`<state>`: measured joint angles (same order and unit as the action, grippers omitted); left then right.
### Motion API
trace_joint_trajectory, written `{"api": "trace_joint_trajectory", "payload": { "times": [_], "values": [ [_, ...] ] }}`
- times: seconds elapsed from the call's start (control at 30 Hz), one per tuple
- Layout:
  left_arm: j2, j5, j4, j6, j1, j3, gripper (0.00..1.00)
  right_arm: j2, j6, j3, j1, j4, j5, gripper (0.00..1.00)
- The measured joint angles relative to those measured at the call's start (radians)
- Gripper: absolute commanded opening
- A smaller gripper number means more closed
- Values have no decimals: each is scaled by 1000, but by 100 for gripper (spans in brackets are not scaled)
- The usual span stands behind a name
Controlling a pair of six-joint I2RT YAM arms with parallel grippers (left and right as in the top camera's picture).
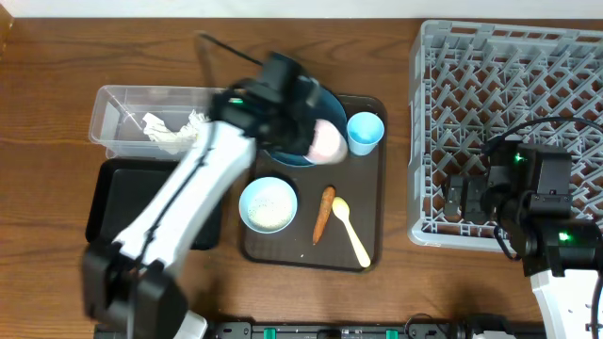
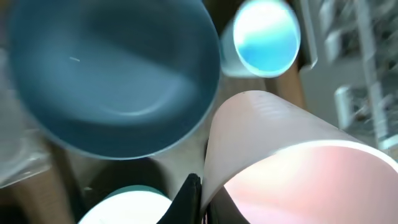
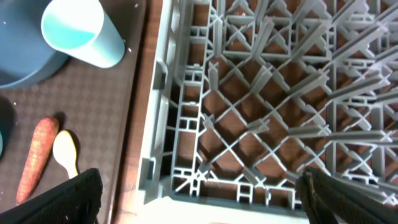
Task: Sort waste into correct bins and load items into the dishwasher rack
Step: 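Reach the left gripper to the pink cup and grasp its rim, then lift the pink cup and hold it out toward the right gripper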
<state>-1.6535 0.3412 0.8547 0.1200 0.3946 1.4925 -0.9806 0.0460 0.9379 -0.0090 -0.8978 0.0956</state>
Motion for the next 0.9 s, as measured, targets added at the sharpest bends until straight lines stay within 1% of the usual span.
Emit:
{"api": "trace_joint_trajectory", "payload": {
  "times": [0.07,0.2,0.33,0.43,0.47,0.5,0.57,0.7,0.77,0.9],
  "values": [
    [23,77,-11,9,-56,0,6,-4,9,0,0,24,-2,99],
    [17,301,-72,15,-164,0,6,-35,34,0,0,86,13,99],
    [-7,550,-171,10,-225,0,6,-97,36,0,0,173,126,99],
    [-32,718,-216,-14,-233,0,6,-154,6,0,-12,260,299,99],
    [-43,769,-216,-27,-233,0,6,-180,-15,0,-20,299,389,99],
    [-51,802,-216,-38,-232,0,6,-195,-27,0,-24,318,442,99],
    [-71,877,-216,-63,-230,0,6,-233,-84,0,-33,370,614,99],
    [-95,966,-217,-92,-229,0,6,-279,-215,0,-34,426,926,99],
    [-101,991,-217,-97,-229,0,6,-289,-275,0,-34,444,1047,99],
    [-105,1046,-225,-100,-226,0,6,-293,-354,0,-34,490,1193,99]
  ]
}}
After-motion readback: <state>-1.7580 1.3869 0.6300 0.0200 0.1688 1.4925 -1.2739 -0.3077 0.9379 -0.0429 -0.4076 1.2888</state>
